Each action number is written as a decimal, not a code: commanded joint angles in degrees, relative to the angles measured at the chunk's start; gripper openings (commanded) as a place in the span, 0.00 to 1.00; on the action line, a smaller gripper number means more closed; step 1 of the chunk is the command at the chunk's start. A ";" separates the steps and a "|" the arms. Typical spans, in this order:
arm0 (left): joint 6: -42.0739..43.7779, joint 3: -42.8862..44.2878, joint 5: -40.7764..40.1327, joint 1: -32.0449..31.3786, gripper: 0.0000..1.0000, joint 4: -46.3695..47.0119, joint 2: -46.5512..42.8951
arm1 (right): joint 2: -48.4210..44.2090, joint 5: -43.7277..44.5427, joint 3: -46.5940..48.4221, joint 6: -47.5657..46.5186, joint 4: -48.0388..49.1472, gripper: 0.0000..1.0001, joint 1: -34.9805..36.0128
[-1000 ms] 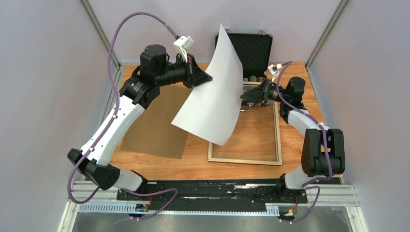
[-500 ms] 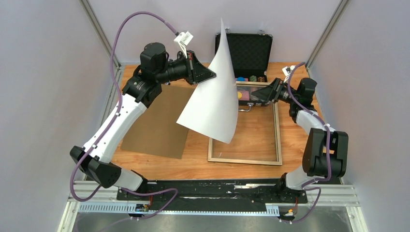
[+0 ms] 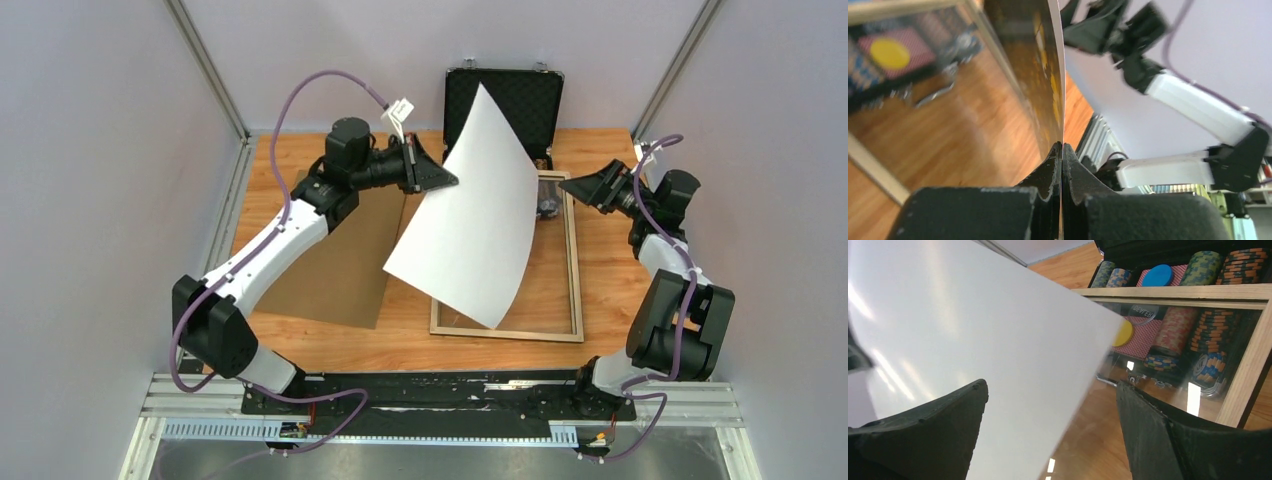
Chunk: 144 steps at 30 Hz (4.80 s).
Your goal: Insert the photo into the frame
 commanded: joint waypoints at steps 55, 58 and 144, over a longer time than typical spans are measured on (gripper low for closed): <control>-20.56 -23.49 -21.07 1.62 0.13 24.89 18.42 | 1.40 6.61 -0.04 -12.78 -11.20 0.95 0.12; -20.10 -23.64 -22.10 1.02 0.12 24.52 18.62 | 0.88 8.20 -0.57 -14.42 -12.48 0.95 0.08; -25.17 -26.32 -19.80 -1.32 0.00 39.73 24.18 | 9.54 20.21 -3.68 -25.62 -33.33 0.12 2.41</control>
